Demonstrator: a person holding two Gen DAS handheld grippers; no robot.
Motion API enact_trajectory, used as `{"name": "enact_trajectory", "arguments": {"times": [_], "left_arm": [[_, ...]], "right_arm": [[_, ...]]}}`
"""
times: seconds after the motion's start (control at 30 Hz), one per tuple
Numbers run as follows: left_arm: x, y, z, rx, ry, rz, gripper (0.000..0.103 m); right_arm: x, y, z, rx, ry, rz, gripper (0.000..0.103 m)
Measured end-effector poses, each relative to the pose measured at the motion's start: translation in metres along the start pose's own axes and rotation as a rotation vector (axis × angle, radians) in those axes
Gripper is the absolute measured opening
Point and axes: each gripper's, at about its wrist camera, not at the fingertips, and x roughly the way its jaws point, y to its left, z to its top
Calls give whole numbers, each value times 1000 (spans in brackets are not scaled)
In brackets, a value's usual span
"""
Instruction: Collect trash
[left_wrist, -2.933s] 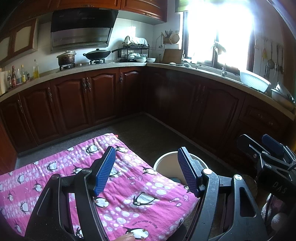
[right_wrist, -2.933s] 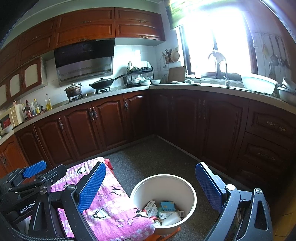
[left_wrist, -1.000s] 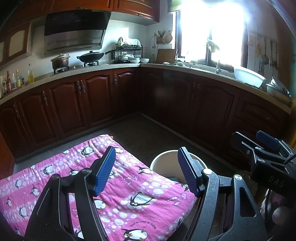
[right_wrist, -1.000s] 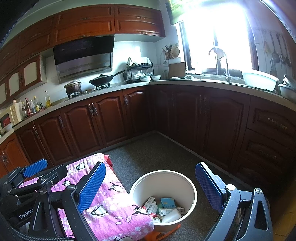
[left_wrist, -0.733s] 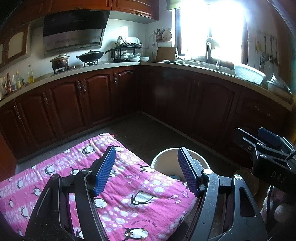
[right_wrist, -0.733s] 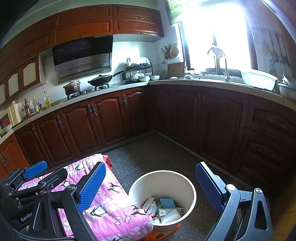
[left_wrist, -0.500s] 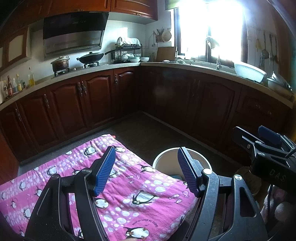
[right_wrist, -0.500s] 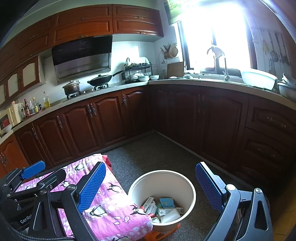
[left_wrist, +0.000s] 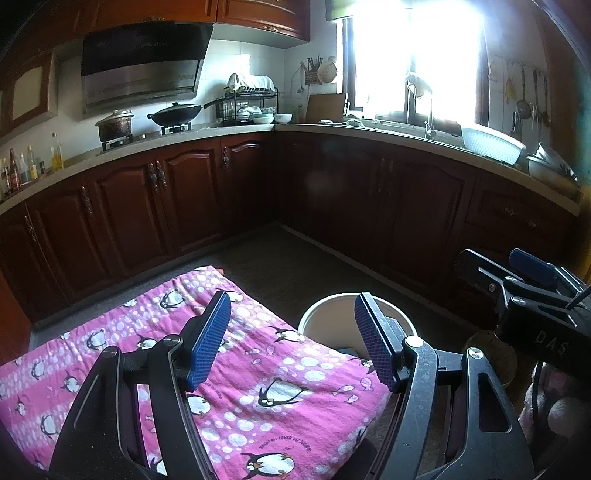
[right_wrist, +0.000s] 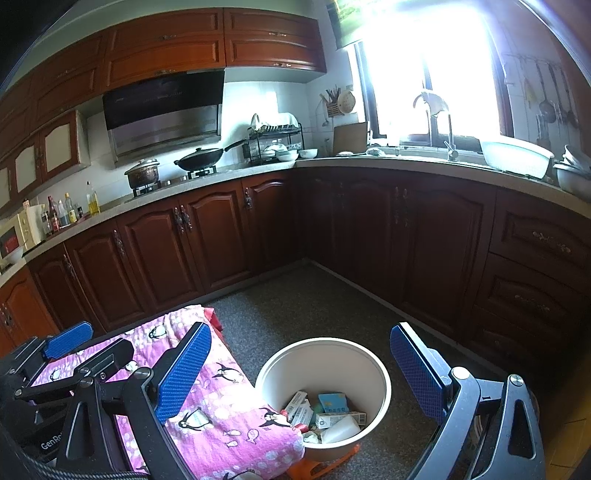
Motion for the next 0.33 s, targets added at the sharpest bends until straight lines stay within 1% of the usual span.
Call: {"name": "enact_trajectory", "arguments": {"times": [0.17,0.33], "left_arm": [[0,-1,-1,1,1,-12,69],[2,-3,-2,9,2,-8,69]], "right_arm": [[1,1,0,0,4,-5,97],[2,0,0,4,8,-8,97]]}}
